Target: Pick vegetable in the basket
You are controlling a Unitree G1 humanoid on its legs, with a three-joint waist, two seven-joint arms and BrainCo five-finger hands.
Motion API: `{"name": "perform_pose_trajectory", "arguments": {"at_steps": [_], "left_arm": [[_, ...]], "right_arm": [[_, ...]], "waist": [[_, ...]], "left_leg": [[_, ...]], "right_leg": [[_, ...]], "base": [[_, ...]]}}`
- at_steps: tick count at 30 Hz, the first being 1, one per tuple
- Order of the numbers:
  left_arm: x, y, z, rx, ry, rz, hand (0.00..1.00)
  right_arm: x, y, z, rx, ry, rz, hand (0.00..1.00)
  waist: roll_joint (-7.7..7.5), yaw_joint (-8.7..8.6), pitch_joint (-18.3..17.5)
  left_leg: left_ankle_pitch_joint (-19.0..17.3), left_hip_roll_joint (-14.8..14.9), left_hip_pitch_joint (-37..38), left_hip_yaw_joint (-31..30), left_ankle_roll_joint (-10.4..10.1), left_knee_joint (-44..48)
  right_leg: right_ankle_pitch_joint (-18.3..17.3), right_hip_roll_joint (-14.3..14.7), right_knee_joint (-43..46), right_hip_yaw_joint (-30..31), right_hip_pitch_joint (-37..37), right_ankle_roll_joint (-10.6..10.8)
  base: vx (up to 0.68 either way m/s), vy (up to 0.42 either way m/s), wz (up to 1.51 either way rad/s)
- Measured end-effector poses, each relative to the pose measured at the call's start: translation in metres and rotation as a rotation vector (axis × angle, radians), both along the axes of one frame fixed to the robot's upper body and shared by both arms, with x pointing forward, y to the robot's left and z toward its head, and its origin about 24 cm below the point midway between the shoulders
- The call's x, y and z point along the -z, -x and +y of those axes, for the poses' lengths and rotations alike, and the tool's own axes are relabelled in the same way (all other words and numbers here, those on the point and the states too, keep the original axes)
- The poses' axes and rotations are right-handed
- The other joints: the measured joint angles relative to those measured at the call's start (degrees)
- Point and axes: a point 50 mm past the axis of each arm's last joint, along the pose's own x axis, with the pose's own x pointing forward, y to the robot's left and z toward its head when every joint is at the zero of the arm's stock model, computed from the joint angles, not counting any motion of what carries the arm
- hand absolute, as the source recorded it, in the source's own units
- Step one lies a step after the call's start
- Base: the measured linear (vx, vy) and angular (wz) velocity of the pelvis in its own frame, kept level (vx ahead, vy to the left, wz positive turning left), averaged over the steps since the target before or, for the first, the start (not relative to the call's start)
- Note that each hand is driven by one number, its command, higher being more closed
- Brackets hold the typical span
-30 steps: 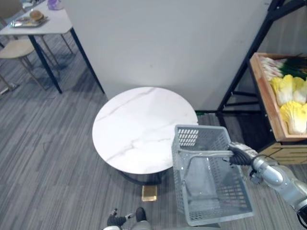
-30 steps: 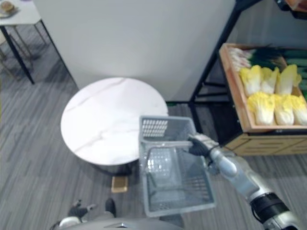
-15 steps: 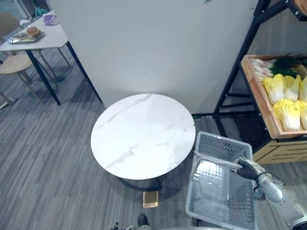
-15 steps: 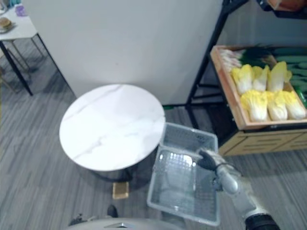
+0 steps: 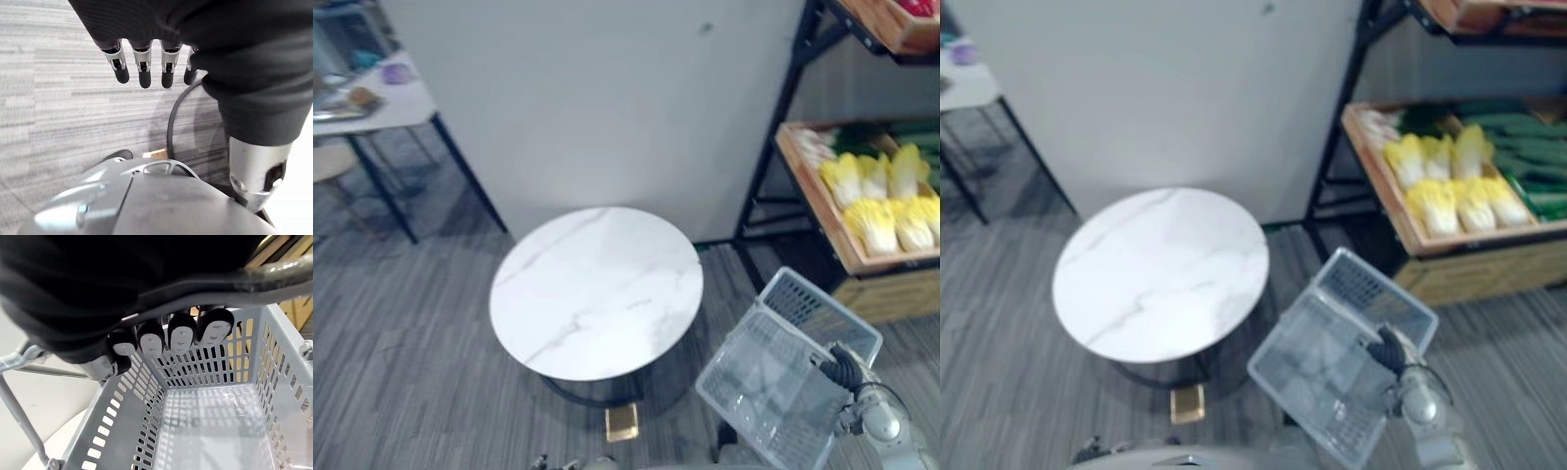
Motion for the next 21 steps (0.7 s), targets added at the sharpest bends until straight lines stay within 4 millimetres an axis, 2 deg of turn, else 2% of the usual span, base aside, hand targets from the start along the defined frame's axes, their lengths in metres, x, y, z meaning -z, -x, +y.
{"name": "perform_pose_trajectory", "arguments": {"at_steps": [1, 2, 3, 4, 5, 6, 7, 9, 10, 12, 13, 14, 15, 17, 19, 21], "left_arm": [[0.000, 0.000, 0.000, 0.001, -0.001, 0.002, 0.00], [0.001, -0.002, -0.002, 0.000, 0.000, 0.000, 0.00], [0.000, -0.005, -0.002, 0.004, -0.003, -0.006, 0.00], [0.001, 0.000, -0.001, 0.010, -0.005, 0.011, 0.00], [0.000, 0.002, 0.000, 0.009, -0.010, 0.017, 0.00], [0.000, 0.006, 0.002, 0.013, -0.015, 0.021, 0.00], [-0.001, 0.008, 0.004, 0.010, -0.020, 0.024, 0.00], [-0.001, 0.008, 0.005, 0.010, -0.022, 0.027, 0.00], [-0.001, 0.008, 0.005, 0.010, -0.020, 0.027, 0.00], [-0.001, 0.006, 0.004, 0.010, -0.017, 0.026, 0.00], [-0.001, 0.005, 0.004, 0.009, -0.016, 0.026, 0.00], [0.001, 0.003, -0.003, 0.004, 0.003, 0.024, 0.00], [0.002, 0.000, -0.006, 0.004, 0.013, 0.020, 0.00], [0.002, -0.012, -0.012, 0.020, 0.027, -0.006, 0.00], [0.002, -0.019, -0.016, 0.029, 0.032, -0.022, 0.00], [0.002, -0.025, -0.019, 0.034, 0.036, -0.035, 0.00]], "right_arm": [[-0.001, -0.005, 0.003, -0.002, -0.010, -0.016, 1.00], [-0.006, -0.017, 0.011, -0.030, -0.010, -0.048, 1.00], [-0.010, -0.022, 0.013, -0.044, -0.001, -0.064, 1.00], [-0.013, -0.026, 0.012, -0.051, 0.017, -0.079, 1.00], [-0.013, -0.027, 0.013, -0.063, 0.026, -0.075, 1.00], [-0.014, -0.029, 0.016, -0.081, 0.031, -0.074, 1.00], [-0.016, -0.037, 0.021, -0.107, 0.030, -0.086, 1.00], [-0.020, -0.048, 0.029, -0.148, 0.026, -0.106, 1.00], [-0.022, -0.053, 0.036, -0.179, 0.022, -0.114, 1.00], [-0.021, -0.056, 0.044, -0.214, 0.017, -0.110, 1.00], [-0.021, -0.056, 0.044, -0.221, 0.019, -0.103, 1.00], [-0.021, -0.056, 0.044, -0.237, 0.034, -0.095, 1.00], [-0.021, -0.056, 0.044, -0.247, 0.041, -0.091, 1.00], [-0.021, -0.056, 0.044, -0.251, 0.046, -0.090, 1.00], [-0.020, -0.054, 0.043, -0.248, 0.044, -0.086, 1.00], [-0.018, -0.047, 0.042, -0.246, 0.048, -0.075, 1.00]], "waist": [[1.79, 0.01, 0.5], [3.54, 0.26, 2.8], [4.27, 0.32, 4.4], [3.62, 0.67, 5.2], [3.02, 0.78, 4.9], [2.14, 1.12, 4.3], [1.63, 1.36, 3.8], [1.45, 1.47, 3.3], [1.11, 1.48, 2.7], [1.17, 1.64, 2.5], [1.75, 1.92, 2.3], [3.21, 2.96, 1.5], [3.68, 3.09, 1.1], [4.02, 2.33, 1.1], [4.94, 0.52, 1.1], [5.33, 0.46, 1.2]], "left_leg": [[-0.1, 1.4, 0.0, 2.5, 0.7, -0.4], [0.2, 4.9, 0.7, 6.2, 1.4, -0.6], [0.4, 6.1, 2.5, 9.2, 1.5, -1.9], [1.1, 5.9, 5.7, 13.5, 2.1, -3.6], [1.0, 5.8, 6.8, 15.5, 2.1, -3.9], [0.9, 5.7, 7.6, 18.2, 2.0, -4.5], [0.7, 6.2, 7.9, 21.6, 1.6, -4.8], [0.7, 6.6, 8.0, 26.1, 1.6, -6.0], [0.7, 7.1, 8.2, 29.4, 1.6, -6.2], [0.9, 7.9, 8.4, 33.0, 1.7, -6.0], [1.3, 8.5, 8.5, 34.2, 1.7, -5.8], [4.3, 9.8, 8.5, 36.1, 1.1, -5.0], [4.9, 11.3, 8.8, 37.9, 0.4, -4.0], [5.0, 13.9, 9.3, 40.6, 0.3, -0.4], [5.2, 17.6, 10.6, 40.2, 0.2, 4.3], [7.4, 20.6, 11.8, 38.8, -0.9, 9.0]], "right_leg": [[-2.6, 0.1, -0.6, -2.4, -0.1, -3.1], [0.0, 1.8, 10.2, -10.5, -3.7, -11.0], [-1.5, 1.6, 22.6, -16.5, -5.5, -14.0], [-4.2, -1.2, 35.7, -22.2, -3.9, -17.0], [-4.8, -1.9, 38.1, -23.9, -2.1, -17.9], [-6.3, -2.4, 40.0, -25.8, 0.2, -18.2], [-8.2, -2.9, 40.9, -27.2, 1.9, -17.2], [-8.1, -4.8, 41.4, -29.0, 2.8, -17.3], [-7.5, -6.9, 39.1, -30.7, 3.6, -17.0], [-6.8, -7.3, 34.1, -33.1, 3.7, -15.5], [-6.7, -6.2, 32.0, -34.4, 3.7, -15.4], [-6.4, -3.3, 27.6, -34.7, 3.7, -14.9], [-6.5, -1.9, 24.6, -35.0, 3.9, -14.7], [-6.4, 0.3, 20.9, -34.6, 3.8, -14.5], [-6.3, 2.9, 17.7, -34.6, 6.2, -14.4], [-6.3, 4.5, 16.0, -33.7, 8.1, -14.4]], "base": [[-0.21, 0.107, -1.58], [-0.20, 0.118, -1.54], [-0.21, 0.188, -1.84], [-0.08, 0.156, -1.46], [-0.08, 0.132, -1.45], [-0.07, 0.045, -1.41], [-0.07, 0.025, -1.75], [-0.08, -0.021, -1.63], [-0.10, -0.065, -1.32], [-0.11, -0.133, -1.37], [-0.11, -0.204, -1.60], [-0.09, -0.253, -1.52], [-0.09, -0.361, -1.79], [-0.05, -0.284, -1.08], [-0.01, -0.211, -0.51], [0.00, -0.177, -0.52]]}}
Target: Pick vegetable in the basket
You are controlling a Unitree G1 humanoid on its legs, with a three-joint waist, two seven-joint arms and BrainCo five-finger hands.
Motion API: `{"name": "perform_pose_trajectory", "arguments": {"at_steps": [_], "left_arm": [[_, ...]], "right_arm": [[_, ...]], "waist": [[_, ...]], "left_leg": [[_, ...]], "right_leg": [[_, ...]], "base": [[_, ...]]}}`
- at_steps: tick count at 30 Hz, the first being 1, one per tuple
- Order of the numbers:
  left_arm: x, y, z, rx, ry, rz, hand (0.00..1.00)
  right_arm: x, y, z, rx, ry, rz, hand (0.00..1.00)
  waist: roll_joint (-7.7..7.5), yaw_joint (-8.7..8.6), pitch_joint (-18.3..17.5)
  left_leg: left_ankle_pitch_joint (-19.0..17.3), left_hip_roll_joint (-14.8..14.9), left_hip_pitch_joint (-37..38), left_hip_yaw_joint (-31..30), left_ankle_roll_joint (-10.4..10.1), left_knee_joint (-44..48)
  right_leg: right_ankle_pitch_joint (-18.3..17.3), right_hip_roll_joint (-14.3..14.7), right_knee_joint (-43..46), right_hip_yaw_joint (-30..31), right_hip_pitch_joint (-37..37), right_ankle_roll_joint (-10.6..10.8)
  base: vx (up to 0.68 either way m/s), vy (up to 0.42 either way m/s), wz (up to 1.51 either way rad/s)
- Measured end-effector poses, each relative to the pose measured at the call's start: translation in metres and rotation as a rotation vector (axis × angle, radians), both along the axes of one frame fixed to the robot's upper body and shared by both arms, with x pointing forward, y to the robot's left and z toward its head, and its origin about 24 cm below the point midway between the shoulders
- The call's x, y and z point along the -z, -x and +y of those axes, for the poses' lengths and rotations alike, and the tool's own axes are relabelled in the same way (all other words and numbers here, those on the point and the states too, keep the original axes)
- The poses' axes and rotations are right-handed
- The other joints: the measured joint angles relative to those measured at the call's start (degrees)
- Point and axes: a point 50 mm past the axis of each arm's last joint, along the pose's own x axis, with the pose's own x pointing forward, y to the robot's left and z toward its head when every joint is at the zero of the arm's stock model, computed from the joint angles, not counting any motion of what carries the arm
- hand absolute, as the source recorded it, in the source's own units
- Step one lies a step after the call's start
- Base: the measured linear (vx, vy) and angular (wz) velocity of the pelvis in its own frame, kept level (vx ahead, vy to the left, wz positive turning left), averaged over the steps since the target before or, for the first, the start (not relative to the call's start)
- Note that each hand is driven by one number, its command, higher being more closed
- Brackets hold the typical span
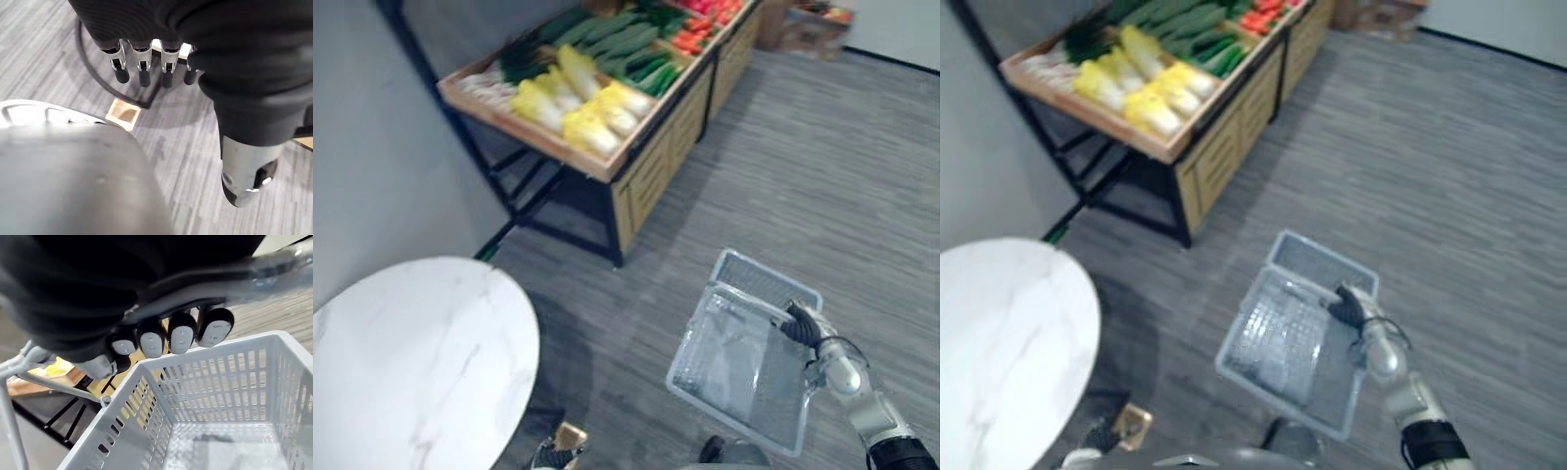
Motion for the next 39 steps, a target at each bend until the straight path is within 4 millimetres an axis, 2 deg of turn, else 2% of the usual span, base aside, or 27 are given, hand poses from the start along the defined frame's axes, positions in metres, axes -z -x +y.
{"name": "perform_pose_trajectory", "arguments": {"at_steps": [2, 3, 4, 5, 6, 7, 9, 11, 12, 13, 15, 16, 19, 26, 27, 28, 29, 31, 32, 33, 34, 35, 36, 37, 39], "left_arm": [[0.000, -0.002, 0.000, -0.001, 0.000, -0.004, 0.00], [-0.001, -0.001, 0.002, -0.005, -0.007, -0.006, 0.00], [0.000, -0.001, 0.000, -0.012, -0.004, -0.009, 0.00], [0.000, 0.001, -0.002, -0.014, -0.002, -0.006, 0.00], [0.002, 0.006, -0.007, -0.020, 0.009, 0.004, 0.00], [0.004, 0.012, -0.012, -0.025, 0.017, 0.018, 0.00], [0.004, 0.017, -0.013, -0.033, 0.021, 0.026, 0.00], [0.005, 0.017, -0.017, -0.026, 0.033, 0.024, 0.00], [0.005, 0.016, -0.020, -0.022, 0.039, 0.022, 0.00], [0.005, 0.015, -0.018, -0.012, 0.035, 0.012, 0.00], [0.004, 0.012, -0.018, 0.001, 0.034, 0.005, 0.00], [0.004, 0.011, -0.016, 0.003, 0.028, 0.000, 0.00], [0.004, 0.011, -0.017, 0.013, 0.039, 0.002, 0.00], [0.003, 0.008, -0.016, 0.078, 0.029, 0.004, 0.00], [0.003, 0.008, -0.016, 0.087, 0.028, 0.005, 0.00], [0.003, 0.007, -0.015, 0.099, 0.024, 0.006, 0.00], [0.003, 0.007, -0.016, 0.106, 0.025, 0.007, 0.00], [0.003, 0.007, -0.015, 0.125, 0.022, 0.012, 0.00], [0.002, 0.008, -0.012, 0.135, 0.012, 0.016, 0.00], [0.002, 0.009, -0.008, 0.139, 0.001, 0.022, 0.00], [0.001, 0.010, -0.005, 0.143, -0.005, 0.025, 0.00], [0.001, 0.011, -0.003, 0.144, -0.012, 0.027, 0.00], [0.000, 0.009, 0.000, 0.145, -0.020, 0.026, 0.00], [-0.001, 0.009, 0.003, 0.140, -0.026, 0.028, 0.00], [-0.001, 0.007, 0.004, 0.136, -0.028, 0.024, 0.00]], "right_arm": [[0.001, 0.005, 0.001, -0.005, -0.002, 0.002, 1.00], [0.001, 0.007, 0.002, -0.005, -0.003, 0.000, 1.00], [-0.001, 0.004, 0.003, -0.007, -0.001, -0.011, 1.00], [-0.002, 0.002, 0.005, -0.013, -0.005, -0.016, 1.00], [-0.003, -0.001, 0.009, -0.030, -0.008, -0.023, 1.00], [-0.003, -0.001, 0.012, -0.043, -0.008, -0.021, 1.00], [-0.002, -0.001, 0.014, -0.052, -0.008, -0.018, 1.00], [-0.004, -0.004, 0.015, -0.064, 0.001, -0.024, 1.00], [-0.005, -0.004, 0.014, -0.072, 0.014, -0.024, 1.00], [-0.003, -0.004, 0.014, -0.084, 0.022, -0.012, 1.00], [-0.004, -0.004, 0.014, -0.088, 0.028, -0.015, 1.00], [-0.005, -0.004, 0.013, -0.089, 0.031, -0.014, 1.00], [-0.004, -0.004, 0.012, -0.087, 0.031, -0.012, 1.00], [0.000, -0.004, 0.014, -0.085, 0.020, -0.002, 1.00], [0.001, -0.003, 0.014, -0.081, 0.019, 0.005, 1.00], [0.007, 0.000, 0.013, -0.071, 0.020, 0.026, 1.00], [0.007, -0.001, 0.011, -0.067, 0.031, 0.027, 1.00], [0.004, -0.003, 0.008, -0.062, 0.057, 0.013, 1.00], [0.002, -0.004, 0.006, -0.050, 0.063, 0.002, 1.00], [0.001, -0.004, 0.005, -0.039, 0.061, -0.004, 1.00], [0.002, -0.004, 0.005, -0.034, 0.056, -0.007, 1.00], [0.003, -0.004, 0.008, -0.026, 0.043, -0.010, 1.00], [0.004, -0.004, 0.012, -0.029, 0.035, -0.011, 1.00], [0.004, -0.004, 0.015, -0.034, 0.026, -0.014, 1.00], [0.005, -0.004, 0.016, -0.036, 0.019, -0.014, 1.00]], "waist": [[-0.09, -0.04, 0.2], [-0.97, 0.39, 1.0], [-0.59, 0.70, 1.1], [-0.45, 0.85, 1.2], [0.13, 1.33, 1.3], [0.78, 1.60, 1.4], [1.37, 1.69, 1.7], [2.45, 1.97, 2.1], [3.25, 2.10, 2.2], [3.58, 2.12, 2.2], [2.52, 2.02, 2.5], [2.46, 2.08, 2.7], [2.95, 2.03, 2.6], [2.05, 3.17, 2.7], [2.02, 3.20, 2.7], [1.57, 3.24, 3.0], [1.27, 3.23, 3.2], [1.38, 3.40, 3.4], [-0.14, 3.39, 4.2], [-0.43, 3.37, 4.4], [-1.26, 3.27, 4.7], [-1.31, 2.62, 4.7], [-2.23, 2.24, 5.0], [-2.71, 2.17, 5.1], [-2.02, 1.67, 5.5]], "left_leg": [[4.8, 1.5, -0.3, -6.0, 0.5, 4.4], [5.8, 1.5, -3.0, -14.6, 0.6, 8.6], [-0.1, -2.7, -5.8, -25.8, -2.3, 9.5], [-2.4, -5.1, -6.8, -30.5, -2.7, 9.1], [-5.5, -9.9, -7.6, -38.2, -3.5, 6.0], [-6.8, -13.2, -7.2, -43.4, -4.0, 0.7], [-7.1, -15.9, -7.1, -48.7, -4.5, -5.3], [-6.6, -18.3, -7.3, -55.2, -4.5, -13.9], [-6.4, -18.4, -7.5, -56.3, -4.6, -15.4], [-7.6, -19.4, -8.5, -56.1, -4.4, -15.5], [-7.8, -20.7, -9.1, -54.9, -4.1, -15.7], [-7.7, -21.7, -9.2, -54.3, -3.7, -15.6], [-7.1, -24.1, -8.4, -53.6, -1.7, -16.5], [-7.9, -25.9, -5.6, -53.5, -0.4, -18.5], [-8.1, -25.9, -5.5, -53.5, -0.1, -18.5], [-8.8, -26.2, -4.5, -53.6, 0.4, -18.5], [-9.1, -26.3, -4.1, -53.6, 0.7, -18.5], [-10.6, -26.1, -2.7, -53.6, 1.6, -18.5], [-11.2, -26.7, -0.9, -53.6, 2.2, -18.5], [-11.6, -27.2, 1.1, -53.9, 2.7, -18.5], [-11.8, -27.3, 1.8, -54.2, 3.0, -18.5], [-12.2, -27.4, 2.7, -55.1, 3.7, -18.4], [-12.4, -27.3, 3.1, -55.6, 4.0, -18.4], [-12.8, -26.7, 2.9, -55.8, 4.1, -18.3], [-13.6, -25.4, 2.5, -57.1, 3.8, -18.4]], "right_leg": [[0.0, 0.6, -1.5, 2.1, 1.5, 0.0], [0.0, 0.7, -3.3, 5.2, 2.7, 0.0], [0.0, 0.4, -5.0, 8.6, 3.1, 0.0], [0.2, 0.4, -6.1, 10.1, 3.2, 0.4], [1.3, 0.8, -8.0, 13.2, 3.4, 2.0], [1.9, 1.8, -9.1, 15.7, 3.4, 2.8], [1.7, 3.1, -9.4, 17.9, 3.1, 2.6], [1.6, 4.7, -9.3, 21.0, 1.6, 3.3], [1.7, 5.4, -9.2, 21.5, 1.1, 3.4], [2.8, 4.9, -10.2, 23.0, 0.7, 5.0], [4.9, 3.7, -12.1, 23.9, 0.3, 6.9], [6.3, 3.0, -13.5, 24.7, 0.4, 7.6], [7.4, 1.2, -14.9, 25.8, 0.6, 9.1], [7.3, 0.4, -13.6, 27.2, 0.8, 9.7], [6.7, 0.3, -12.1, 27.3, 0.2, 9.9], [4.4, -0.3, -6.1, 27.4, -1.7, 10.1], [4.0, -0.4, -3.1, 27.6, -2.9, 10.1], [4.0, -0.8, 9.5, 28.2, -7.9, 10.0], [4.9, -1.9, 18.0, 28.4, -10.7, 8.4], [7.1, -2.8, 24.1, 28.1, -12.4, 5.3], [8.3, -3.2, 26.2, 28.0, -13.1, 3.9], [9.7, -3.9, 29.9, 27.9, -14.9, 4.0], [7.9, -4.0, 31.7, 27.5, -15.8, 3.6], [3.9, -3.5, 30.2, 26.1, -17.0, 3.5], [3.6, -1.6, 18.1, 22.2, -16.8, 3.7]], "base": [[0.00, -0.161, -0.63], [0.00, -0.103, -0.90], [0.00, -0.105, -1.00], [-0.01, -0.014, -1.23], [-0.01, 0.002, -1.31], [0.00, 0.018, -1.28], [-0.04, 0.086, -0.84], [-0.07, 0.156, -0.82], [-0.04, 0.209, -0.69], [0.00, 0.184, -0.42], [0.05, 0.167, -0.28], [0.06, 0.140, -0.20], [0.12, 0.150, -0.14], [0.07, 0.061, -0.13], [0.02, 0.057, -0.02], [0.01, 0.061, -0.05], [-0.01, 0.070, -0.09], [-0.06, 0.069, -0.08], [-0.06, 0.061, 0.06], [-0.04, 0.077, 0.11], [0.05, 0.069, 0.20], [0.08, 0.060, 0.22], [0.12, 0.030, 0.22], [0.16, 0.007, 0.18], [0.22, -0.012, 0.23]]}}
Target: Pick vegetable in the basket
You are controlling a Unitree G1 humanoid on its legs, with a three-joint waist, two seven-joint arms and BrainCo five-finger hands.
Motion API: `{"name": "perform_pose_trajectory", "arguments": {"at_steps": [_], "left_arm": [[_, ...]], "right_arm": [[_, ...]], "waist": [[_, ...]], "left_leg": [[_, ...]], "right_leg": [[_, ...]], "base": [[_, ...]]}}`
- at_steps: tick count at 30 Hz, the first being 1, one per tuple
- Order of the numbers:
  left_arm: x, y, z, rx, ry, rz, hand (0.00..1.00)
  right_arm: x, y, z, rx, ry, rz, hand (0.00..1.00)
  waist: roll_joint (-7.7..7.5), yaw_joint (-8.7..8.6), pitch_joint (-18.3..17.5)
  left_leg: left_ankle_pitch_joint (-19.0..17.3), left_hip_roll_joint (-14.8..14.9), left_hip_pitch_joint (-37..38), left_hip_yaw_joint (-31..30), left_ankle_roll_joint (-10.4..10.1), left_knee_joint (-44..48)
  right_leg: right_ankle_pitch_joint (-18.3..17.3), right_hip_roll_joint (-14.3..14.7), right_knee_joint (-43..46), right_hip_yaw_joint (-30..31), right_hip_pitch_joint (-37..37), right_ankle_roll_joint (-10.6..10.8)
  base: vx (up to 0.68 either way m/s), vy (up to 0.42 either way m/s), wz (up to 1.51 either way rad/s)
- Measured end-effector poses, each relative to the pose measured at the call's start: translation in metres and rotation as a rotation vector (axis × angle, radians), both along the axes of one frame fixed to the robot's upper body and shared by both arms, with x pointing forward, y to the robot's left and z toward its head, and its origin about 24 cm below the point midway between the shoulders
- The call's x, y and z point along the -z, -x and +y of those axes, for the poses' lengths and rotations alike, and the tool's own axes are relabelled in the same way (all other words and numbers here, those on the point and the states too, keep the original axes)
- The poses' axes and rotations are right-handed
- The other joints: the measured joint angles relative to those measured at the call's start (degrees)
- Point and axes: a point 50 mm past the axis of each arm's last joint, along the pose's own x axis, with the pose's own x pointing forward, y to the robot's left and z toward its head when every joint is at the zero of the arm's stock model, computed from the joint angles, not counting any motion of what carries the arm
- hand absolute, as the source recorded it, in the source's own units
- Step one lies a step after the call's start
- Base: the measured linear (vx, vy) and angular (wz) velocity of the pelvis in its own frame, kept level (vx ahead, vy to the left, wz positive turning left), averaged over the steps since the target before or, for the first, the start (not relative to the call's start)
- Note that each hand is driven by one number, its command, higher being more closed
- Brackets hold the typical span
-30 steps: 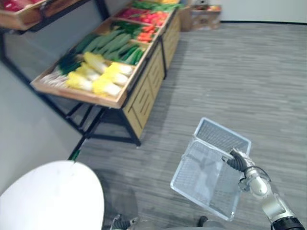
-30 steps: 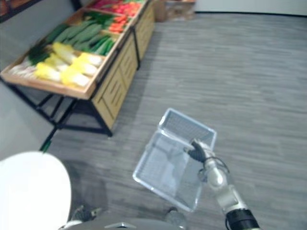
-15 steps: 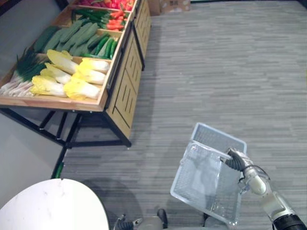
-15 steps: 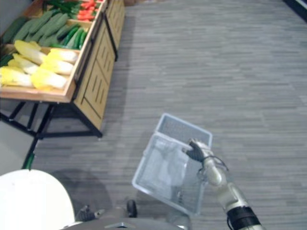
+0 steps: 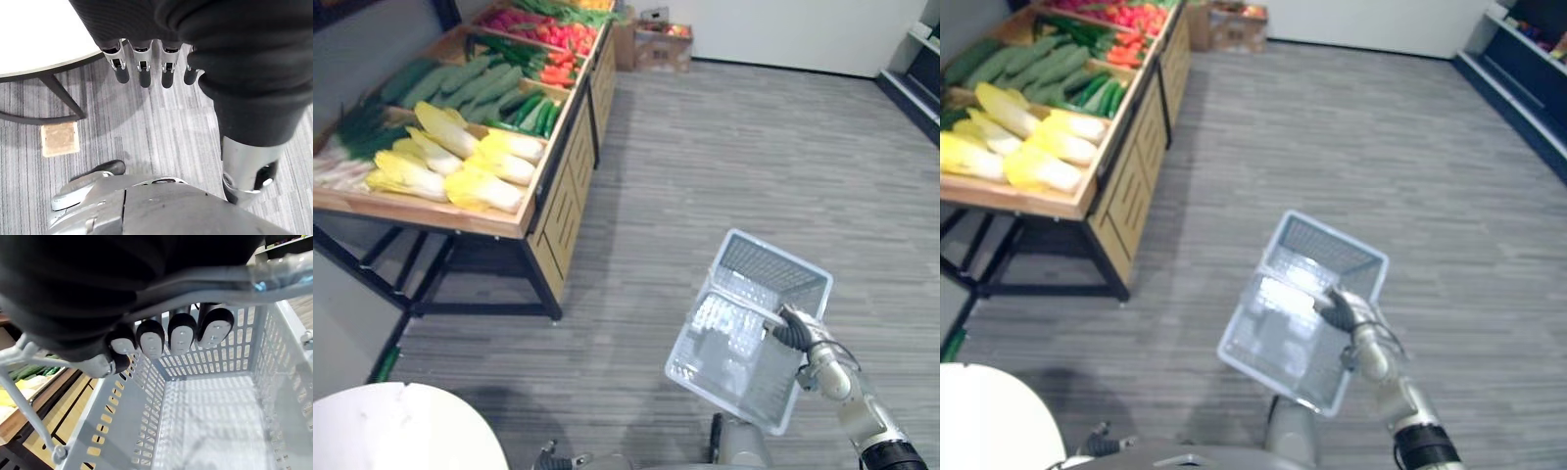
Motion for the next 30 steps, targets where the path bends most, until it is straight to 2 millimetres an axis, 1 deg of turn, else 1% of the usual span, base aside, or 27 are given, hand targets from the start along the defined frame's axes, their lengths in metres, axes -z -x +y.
{"name": "perform_pose_trajectory", "arguments": {"at_steps": [2, 3, 4, 6, 7, 8, 9, 10, 11, 12, 13, 14, 15, 16, 17, 18, 19, 20, 21, 23, 24, 25, 26, 27, 28, 29, 30], "left_arm": [[0.000, -0.002, 0.000, 0.000, -0.001, -0.002, 0.00], [-0.001, -0.005, -0.001, 0.002, 0.001, -0.009, 0.00], [-0.001, -0.007, -0.002, 0.003, 0.005, -0.020, 0.00], [-0.002, -0.009, -0.002, -0.004, 0.002, -0.028, 0.00], [-0.002, -0.008, 0.000, -0.007, -0.002, -0.024, 0.00], [-0.001, -0.008, -0.004, -0.009, 0.009, -0.025, 0.00], [0.001, -0.006, -0.013, -0.010, 0.033, -0.022, 0.00], [0.002, -0.005, -0.020, -0.016, 0.051, -0.021, 0.00], [0.003, -0.004, -0.023, -0.018, 0.058, -0.018, 0.00], [0.003, -0.003, -0.023, -0.028, 0.064, -0.016, 0.00], [0.003, -0.004, -0.020, -0.038, 0.056, -0.019, 0.00], [0.003, -0.004, -0.020, -0.039, 0.056, -0.021, 0.00], [0.003, -0.005, -0.021, -0.042, 0.057, -0.025, 0.00], [0.001, -0.008, -0.019, -0.048, 0.052, -0.040, 0.00], [0.001, -0.010, -0.019, -0.049, 0.050, -0.048, 0.00], [0.000, -0.012, -0.018, -0.064, 0.052, -0.063, 0.00], [-0.001, -0.014, -0.018, -0.079, 0.056, -0.072, 0.00], [-0.002, -0.016, -0.017, -0.114, 0.063, -0.091, 0.00], [-0.002, -0.017, -0.017, -0.136, 0.070, -0.099, 0.00], [-0.003, -0.017, -0.016, -0.160, 0.071, -0.103, 0.00], [-0.002, -0.015, -0.017, -0.163, 0.069, -0.098, 0.00], [-0.001, -0.012, -0.020, -0.167, 0.071, -0.092, 0.00], [-0.001, -0.013, -0.022, -0.159, 0.072, -0.091, 0.00], [-0.003, -0.017, -0.017, -0.148, 0.056, -0.102, 0.00], [-0.005, -0.022, -0.012, -0.116, 0.032, -0.114, 0.00], [-0.005, -0.024, -0.011, -0.104, 0.026, -0.113, 0.00], [-0.005, -0.023, -0.011, -0.090, 0.020, -0.102, 0.00]], "right_arm": [[0.000, 0.000, -0.001, 0.005, 0.000, -0.001, 1.00], [-0.001, 0.000, -0.004, 0.017, 0.001, -0.005, 1.00], [-0.002, 0.000, -0.007, 0.031, 0.004, -0.007, 1.00], [-0.003, 0.000, -0.011, 0.050, 0.004, -0.011, 1.00], [-0.003, 0.003, -0.016, 0.068, 0.010, -0.007, 1.00], [-0.003, 0.005, -0.021, 0.087, 0.017, -0.008, 1.00], [-0.005, 0.007, -0.029, 0.117, 0.026, -0.016, 1.00], [-0.008, 0.004, -0.031, 0.110, 0.036, -0.019, 1.00], [-0.009, 0.003, -0.030, 0.108, 0.035, -0.022, 1.00], [-0.011, 0.002, -0.030, 0.104, 0.035, -0.029, 1.00], [-0.011, 0.003, -0.029, 0.102, 0.037, -0.029, 1.00], [-0.010, 0.004, -0.030, 0.101, 0.037, -0.027, 1.00], [-0.009, 0.007, -0.031, 0.099, 0.044, -0.019, 1.00], [-0.006, 0.011, -0.033, 0.110, 0.054, 0.002, 1.00], [-0.005, 0.013, -0.034, 0.114, 0.055, 0.008, 1.00], [-0.002, 0.016, -0.034, 0.121, 0.056, 0.014, 1.00], [-0.002, 0.017, -0.034, 0.125, 0.055, 0.014, 1.00], [-0.003, 0.018, -0.034, 0.129, 0.051, 0.004, 1.00], [-0.002, 0.018, -0.033, 0.134, 0.042, 0.005, 1.00], [0.002, 0.022, -0.030, 0.140, 0.028, 0.017, 1.00], [0.006, 0.026, -0.031, 0.146, 0.026, 0.033, 1.00], [0.008, 0.031, -0.033, 0.149, 0.032, 0.044, 1.00], [0.013, 0.035, -0.031, 0.162, 0.021, 0.066, 1.00], [0.016, 0.036, -0.027, 0.164, 0.004, 0.072, 1.00], [0.014, 0.035, -0.026, 0.157, 0.001, 0.064, 1.00], [0.014, 0.033, -0.026, 0.156, 0.003, 0.060, 1.00], [0.011, 0.029, -0.026, 0.152, 0.008, 0.048, 1.00]], "waist": [[-0.08, -0.03, 0.0], [-0.02, -0.11, 0.1], [-0.09, -0.13, 0.1], [-0.67, -0.62, 0.4], [-0.50, -1.32, 0.0], [1.22, -1.39, -0.4], [3.91, -0.97, -2.3], [5.36, -0.45, -2.7], [5.46, -0.28, -2.7], [5.48, -0.26, -2.7], [5.30, -0.37, -2.6], [5.03, -0.41, -2.4], [4.00, -0.26, -1.7], [4.00, 0.63, -1.7], [3.88, 0.86, -1.6], [3.71, 1.44, -1.5], [3.62, 1.89, -1.5], [3.49, 2.13, -1.4], [3.61, 2.18, -1.3], [3.35, 2.45, -1.2], [3.57, 2.37, -1.2], [4.66, 2.26, -1.6], [5.09, 1.97, -2.0], [3.18, 1.97, -1.8], [2.23, 2.17, -1.4], [2.08, 2.22, -1.3], [2.44, 2.48, -0.9]], "left_leg": [[-0.8, -0.2, 0.0, -0.6, -0.3, 0.1], [-1.7, -0.3, 0.3, -1.4, -1.0, 0.4], [-2.6, -0.3, 1.1, -2.5, -2.4, 0.7], [-5.0, -0.1, 3.3, -4.7, -4.1, 1.1], [-7.6, 1.2, 4.6, -6.7, -5.5, 1.5], [-8.7, 2.9, 4.9, -7.8, -5.7, 2.5], [-9.0, 5.4, 3.9, -9.6, -6.0, 5.0], [-7.0, 7.1, 1.6, -11.1, -6.3, 10.5], [-5.3, 7.4, -0.1, -11.4, -6.8, 13.8], [-0.8, 7.9, -3.1, -11.7, -6.9, 20.6], [6.6, 7.9, -6.2, -12.7, -8.0, 27.8], [11.6, 7.9, -7.7, -12.7, -9.2, 31.3], [16.5, 8.1, -9.5, -12.4, -9.7, 37.2], [13.8, 9.4, -12.9, -9.6, -8.4, 47.5], [12.0, 9.7, -14.0, -7.9, -7.3, 50.3], [8.8, 9.8, -16.3, -5.2, -5.1, 52.7], [7.6, 9.7, -17.7, -3.8, -4.3, 52.9], [6.0, 9.4, -21.1, -1.9, -4.1, 52.1], [5.1, 9.1, -23.6, -0.6, -3.9, 49.9], [4.6, 7.7, -25.7, 3.1, -3.9, 39.6], [6.6, 6.4, -25.4, 6.0, -4.0, 28.6], [12.5, 5.5, -24.6, 7.4, -4.1, 18.6], [10.7, 3.8, -22.2, 9.0, -0.1, 12.8], [11.6, 1.6, -21.9, 9.2, 0.2, 9.7], [11.4, 0.2, -23.0, 8.9, 0.1, 9.2], [10.9, -0.2, -24.2, 8.3, 0.3, 10.5], [9.0, -0.2, -25.9, 8.2, 1.4, 14.0]], "right_leg": [[1.5, 0.3, -11.2, -0.2, 0.1, 2.0], [2.9, 0.3, -20.0, 0.5, 0.4, 3.7], [3.8, 0.2, -27.2, 2.0, 0.6, 5.2], [3.8, -0.4, -29.3, 3.6, 0.8, 5.3], [6.0, 0.0, -26.4, 4.3, 1.0, 5.1], [6.8, 1.1, -23.1, 3.8, 0.3, 6.0], [6.9, 2.9, -18.2, 2.5, -1.7, 5.8], [4.4, 4.2, -14.5, 1.4, -2.3, 2.8], [3.7, 4.5, -13.3, 1.0, -2.2, 2.0], [1.9, 5.2, -12.5, 0.1, -1.2, 0.1], [0.5, 5.5, -13.0, -0.9, 1.3, -1.2], [-0.4, 5.4, -13.9, -1.3, 3.3, -1.5], [-1.4, 5.4, -15.7, -1.4, 7.1, -1.6], [-2.1, 5.7, -18.8, -1.5, 13.0, -2.1], [-2.4, 5.8, -20.0, -1.5, 15.3, -2.5], [-2.6, 5.7, -22.3, -1.5, 19.3, -2.7], [-2.9, 5.6, -23.5, -1.4, 20.8, -2.8], [-4.2, 5.2, -25.0, -1.4, 23.1, -1.7], [-4.9, 5.1, -25.3, -1.6, 24.1, -0.7], [-6.3, 4.1, -25.3, -1.8, 26.0, 1.2], [-7.5, 3.5, -25.4, -2.3, 27.5, 2.7], [-8.5, 4.0, -25.4, -3.0, 28.3, 3.9], [-9.5, 3.8, -25.9, -3.6, 29.3, 4.3], [-9.7, 2.5, -27.0, -3.6, 29.2, 4.0], [-9.6, 2.7, -28.9, -2.9, 29.2, 4.0], [-9.3, 3.0, -29.9, -2.8, 29.5, 3.9], [-8.3, 3.1, -31.7, -3.0, 30.7, 4.5]], "base": [[0.28, -0.073, 0.24], [0.51, -0.183, 0.38], [0.37, -0.139, 0.46], [0.57, -0.307, 0.76], [0.65, -0.418, 0.90], [0.58, -0.380, 0.75], [0.61, -0.381, 0.36], [0.61, -0.379, 0.16], [0.60, -0.381, -0.04], [0.60, -0.335, 0.00], [0.60, -0.313, 0.07], [0.59, -0.276, 0.16], [0.65, -0.264, 0.14], [0.61, -0.235, 0.09], [0.54, -0.173, 0.00], [0.30, -0.073, -0.05], [0.34, -0.048, -0.05], [0.24, -0.004, -0.01], [0.28, 0.050, 0.02], [0.28, 0.130, 0.06], [0.31, 0.188, 0.18], [0.33, 0.207, 0.46], [0.38, 0.240, 0.60], [0.35, 0.199, 0.69], [0.27, 0.132, 0.52], [0.24, 0.071, 0.46], [0.22, 0.062, 0.32]]}}
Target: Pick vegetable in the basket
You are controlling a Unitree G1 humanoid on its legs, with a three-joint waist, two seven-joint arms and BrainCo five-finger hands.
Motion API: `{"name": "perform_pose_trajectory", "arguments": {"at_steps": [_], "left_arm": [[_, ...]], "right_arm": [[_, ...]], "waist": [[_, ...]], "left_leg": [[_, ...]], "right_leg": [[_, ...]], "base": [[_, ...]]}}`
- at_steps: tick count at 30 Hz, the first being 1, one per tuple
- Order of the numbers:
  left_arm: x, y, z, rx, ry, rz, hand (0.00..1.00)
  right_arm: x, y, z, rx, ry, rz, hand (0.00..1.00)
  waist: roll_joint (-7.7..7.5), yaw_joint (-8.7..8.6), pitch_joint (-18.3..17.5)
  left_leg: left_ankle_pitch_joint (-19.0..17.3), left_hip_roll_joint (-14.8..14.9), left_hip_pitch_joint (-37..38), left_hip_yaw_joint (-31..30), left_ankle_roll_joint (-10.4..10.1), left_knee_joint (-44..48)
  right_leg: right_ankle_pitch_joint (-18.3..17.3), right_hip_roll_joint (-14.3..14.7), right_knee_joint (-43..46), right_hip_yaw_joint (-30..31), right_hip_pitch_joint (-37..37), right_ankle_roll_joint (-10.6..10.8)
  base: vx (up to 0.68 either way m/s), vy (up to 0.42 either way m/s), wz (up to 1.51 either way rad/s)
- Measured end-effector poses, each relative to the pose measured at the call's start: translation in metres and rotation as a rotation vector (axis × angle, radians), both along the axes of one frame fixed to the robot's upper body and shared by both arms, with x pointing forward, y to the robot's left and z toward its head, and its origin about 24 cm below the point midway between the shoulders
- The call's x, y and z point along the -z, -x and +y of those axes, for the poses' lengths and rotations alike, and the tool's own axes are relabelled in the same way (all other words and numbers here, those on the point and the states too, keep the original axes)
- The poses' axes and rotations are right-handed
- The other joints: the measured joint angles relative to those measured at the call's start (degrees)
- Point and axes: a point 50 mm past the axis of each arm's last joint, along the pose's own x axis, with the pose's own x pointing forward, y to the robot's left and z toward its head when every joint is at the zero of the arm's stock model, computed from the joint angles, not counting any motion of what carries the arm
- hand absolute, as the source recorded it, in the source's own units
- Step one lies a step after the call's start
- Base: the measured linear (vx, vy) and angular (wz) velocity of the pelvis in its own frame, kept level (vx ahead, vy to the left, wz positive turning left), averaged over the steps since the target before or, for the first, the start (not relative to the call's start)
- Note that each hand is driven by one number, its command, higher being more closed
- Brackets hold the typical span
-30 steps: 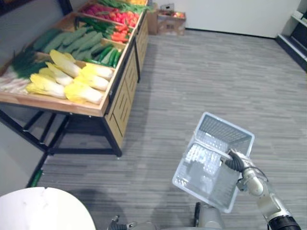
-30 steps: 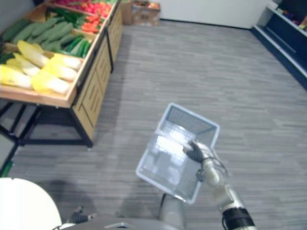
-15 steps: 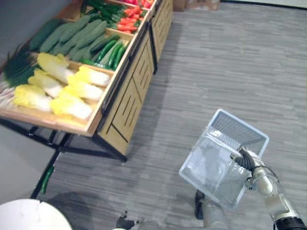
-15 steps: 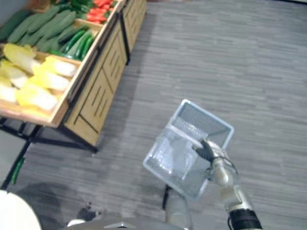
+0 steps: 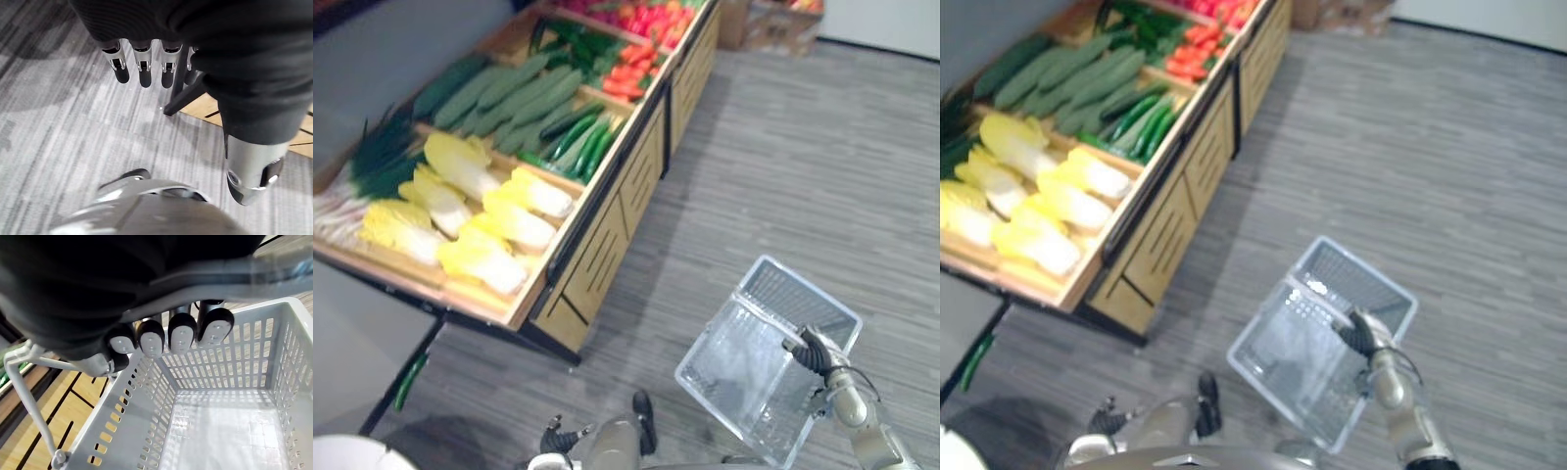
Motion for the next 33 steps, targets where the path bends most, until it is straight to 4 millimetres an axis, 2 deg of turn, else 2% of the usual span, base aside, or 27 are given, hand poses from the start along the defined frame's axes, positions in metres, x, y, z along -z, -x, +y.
{"name": "perform_pose_trajectory", "arguments": {"at_steps": [2, 5, 7, 8, 9, 10, 11, 12, 13, 14, 15, 17, 18, 19, 20, 22, 24, 26, 27, 28, 30, 31, 33], "left_arm": [[0.001, 0.003, -0.002, 0.011, -0.001, 0.014, 0.00], [0.002, 0.007, -0.002, 0.016, -0.003, 0.028, 0.00], [0.005, 0.016, -0.002, 0.020, -0.004, 0.057, 0.00], [0.005, 0.020, 0.000, 0.023, -0.010, 0.070, 0.00], [0.005, 0.027, 0.004, 0.031, -0.027, 0.090, 0.00], [0.004, 0.031, 0.010, 0.040, -0.043, 0.102, 0.00], [0.004, 0.034, 0.015, 0.050, -0.056, 0.114, 0.00], [0.003, 0.037, 0.019, 0.056, -0.066, 0.125, 0.00], [0.003, 0.037, 0.021, 0.064, -0.074, 0.134, 0.00], [0.002, 0.035, 0.022, 0.064, -0.077, 0.130, 0.00], [0.002, 0.032, 0.022, 0.063, -0.077, 0.125, 0.00], [0.002, 0.029, 0.021, 0.055, -0.074, 0.118, 0.00], [0.002, 0.029, 0.022, 0.040, -0.072, 0.113, 0.00], [0.001, 0.027, 0.023, 0.026, -0.072, 0.106, 0.00], [0.001, 0.027, 0.023, 0.018, -0.071, 0.103, 0.00], [0.001, 0.027, 0.025, -0.018, -0.067, 0.096, 0.00], [0.000, 0.028, 0.029, -0.037, -0.073, 0.095, 0.00], [0.000, 0.033, 0.032, -0.055, -0.077, 0.104, 0.00], [-0.001, 0.038, 0.038, -0.072, -0.088, 0.115, 0.00], [0.005, 0.044, 0.026, -0.103, -0.043, 0.142, 0.00], [0.010, 0.047, 0.009, -0.153, 0.017, 0.148, 0.00], [0.010, 0.048, 0.006, -0.177, 0.024, 0.146, 0.00], [0.011, 0.050, 0.007, -0.200, 0.030, 0.146, 0.00]], "right_arm": [[0.001, -0.005, 0.005, -0.021, -0.002, 0.003, 1.00], [0.002, -0.011, 0.017, -0.069, -0.011, 0.001, 1.00], [0.004, -0.011, 0.021, -0.073, -0.025, 0.002, 1.00], [0.005, -0.011, 0.022, -0.067, -0.033, -0.001, 1.00], [0.004, -0.013, 0.026, -0.076, -0.031, -0.013, 1.00], [0.004, -0.014, 0.029, -0.087, -0.028, -0.014, 1.00], [0.004, -0.014, 0.029, -0.091, -0.023, -0.012, 1.00], [0.007, -0.011, 0.028, -0.086, -0.024, -0.004, 1.00], [0.007, -0.011, 0.030, -0.084, -0.028, -0.003, 1.00], [0.008, -0.011, 0.029, -0.086, -0.022, -0.003, 1.00], [0.006, -0.012, 0.028, -0.085, -0.011, -0.009, 1.00], [0.005, -0.013, 0.027, -0.086, 0.002, -0.012, 1.00], [0.006, -0.013, 0.026, -0.086, 0.006, -0.005, 1.00], [0.008, -0.012, 0.024, -0.083, 0.008, 0.007, 1.00], [0.009, -0.012, 0.024, -0.080, 0.007, 0.011, 1.00], [0.007, -0.017, 0.024, -0.082, 0.009, 0.003, 1.00], [0.005, -0.019, 0.024, -0.085, 0.010, -0.003, 1.00], [0.006, -0.018, 0.025, -0.093, 0.007, 0.006, 1.00], [0.006, -0.018, 0.022, -0.083, 0.010, 0.011, 1.00], [0.005, -0.015, 0.010, -0.036, 0.024, 0.016, 1.00], [0.006, -0.013, 0.004, -0.036, 0.051, 0.038, 1.00], [0.006, -0.013, 0.004, -0.040, 0.053, 0.043, 1.00], [0.007, -0.017, 0.009, -0.065, 0.053, 0.046, 1.00]], "waist": [[0.18, 0.88, 0.2], [-0.32, 2.35, 0.0], [-0.42, 2.54, -0.2], [-1.07, 2.53, -0.4], [-2.55, 2.38, -0.2], [-3.97, 2.35, -0.2], [-5.00, 2.20, -0.2], [-5.25, 1.30, -0.2], [-6.22, 0.80, -0.6], [-6.21, 0.68, -0.6], [-5.71, 0.07, -0.7], [-5.03, -0.71, -0.4], [-4.56, -0.72, -0.5], [-4.14, -0.61, -0.6], [-3.92, -0.48, -0.6], [-3.30, -0.32, -0.6], [-3.18, 0.28, -0.5], [-3.86, 1.04, -0.9], [-5.27, 1.35, -1.6], [-2.58, 1.27, -2.0], [-0.94, 0.38, -2.9], [-0.42, 0.38, -3.1], [0.64, -0.20, -4.3]], "left_leg": [[-1.9, 0.2, 0.9, 0.5, 0.3, 2.0], [-2.9, 0.0, 4.3, 1.9, -0.5, -2.2], [-2.4, -1.5, 8.7, 2.1, -0.1, -9.8], [-2.3, -2.2, 10.0, 2.5, -0.1, -11.4], [-2.3, -3.1, 12.7, 3.3, -0.1, -13.2], [-2.4, -4.0, 14.6, 2.8, -0.1, -13.4], [-2.5, -5.0, 16.5, 1.0, 0.7, -13.6], [-2.6, -5.5, 18.4, -1.5, 2.1, -13.9], [-3.2, -5.8, 20.2, -5.1, 3.4, -13.8], [-3.4, -5.7, 20.7, -6.4, 3.4, -13.8], [-3.9, -5.3, 21.4, -9.3, 3.5, -13.9], [-4.1, -4.8, 22.8, -12.6, 3.3, -14.0], [-4.3, -4.4, 23.6, -15.3, 2.8, -13.8], [-4.9, -3.8, 24.3, -17.9, 2.0, -13.8], [-5.3, -3.5, 24.4, -19.2, 1.5, -13.6], [-7.8, -1.6, 24.5, -23.8, -1.1, -11.9], [-10.4, 0.0, 24.9, -27.1, -3.2, -10.8], [-13.6, 1.7, 25.7, -29.8, -5.7, -9.9], [-15.6, 2.9, 26.4, -30.7, -7.5, -10.1], [-16.3, 6.3, 26.5, -31.5, -8.7, -9.7], [-12.6, 8.9, 26.3, -31.0, -9.8, -9.2], [-11.0, 9.7, 26.1, -31.1, -10.6, -9.0], [-4.6, 12.2, 21.8, -31.5, -10.6, -5.5]], "right_leg": [[0.7, -0.3, -0.1, 0.4, 1.8, 0.6], [1.4, -0.6, 5.2, 3.5, -0.1, 0.5], [1.1, -2.0, 20.8, 5.3, -7.6, 1.1], [1.4, -2.8, 26.6, 6.4, -10.3, 2.6], [4.0, -4.2, 38.8, 9.1, -15.1, 8.1], [8.1, -4.8, 45.7, 11.3, -17.9, 9.9], [13.4, -5.0, 50.6, 12.2, -19.0, 9.8], [19.5, -4.7, 54.3, 12.3, -19.6, 9.6], [15.5, -4.2, 60.7, 12.4, -22.1, 8.4], [12.1, -3.8, 62.3, 11.8, -23.6, 6.2], [7.4, -3.4, 61.8, 9.8, -26.1, 1.8], [4.3, -3.4, 54.9, 7.5, -27.3, -2.3], [3.5, -3.2, 45.6, 7.0, -27.3, -2.9], [3.5, -3.0, 35.8, 7.7, -27.2, -2.9], [3.8, -3.0, 31.1, 8.5, -27.2, -2.5], [4.7, -3.4, 18.1, 13.3, -27.8, -1.8], [5.4, -5.0, 13.2, 14.6, -27.9, -0.7], [5.6, -6.6, 10.4, 14.6, -27.6, -0.3], [7.2, -7.0, 9.9, 14.4, -27.2, 2.6], [9.6, -4.9, 16.4, 11.9, -28.5, 5.8], [5.6, -3.7, 22.1, 9.1, -29.9, 3.7], [4.9, -3.2, 23.6, 8.4, -30.0, 3.0], [2.7, -1.7, 25.4, 4.1, -29.8, -0.2]], "base": [[0.19, 0.061, 0.07], [0.12, 0.043, -0.22], [0.09, 0.080, -0.09], [0.15, 0.090, 0.00], [0.19, 0.075, 0.09], [0.24, 0.084, 0.33], [0.19, 0.043, 0.72], [0.31, 0.014, 1.14], [0.33, -0.007, 1.14], [0.44, -0.059, 1.21], [0.24, -0.057, 0.96], [0.27, -0.088, 1.14], [0.40, -0.167, 1.34], [0.36, -0.175, 1.16], [0.39, -0.238, 1.18], [0.37, -0.297, 1.10], [0.46, -0.498, 0.95], [0.46, -0.606, 0.80], [0.38, -0.630, 0.75], [0.37, -0.612, 0.77], [0.36, -0.485, 0.53], [0.40, -0.495, 0.34], [0.36, -0.435, 0.52]]}}
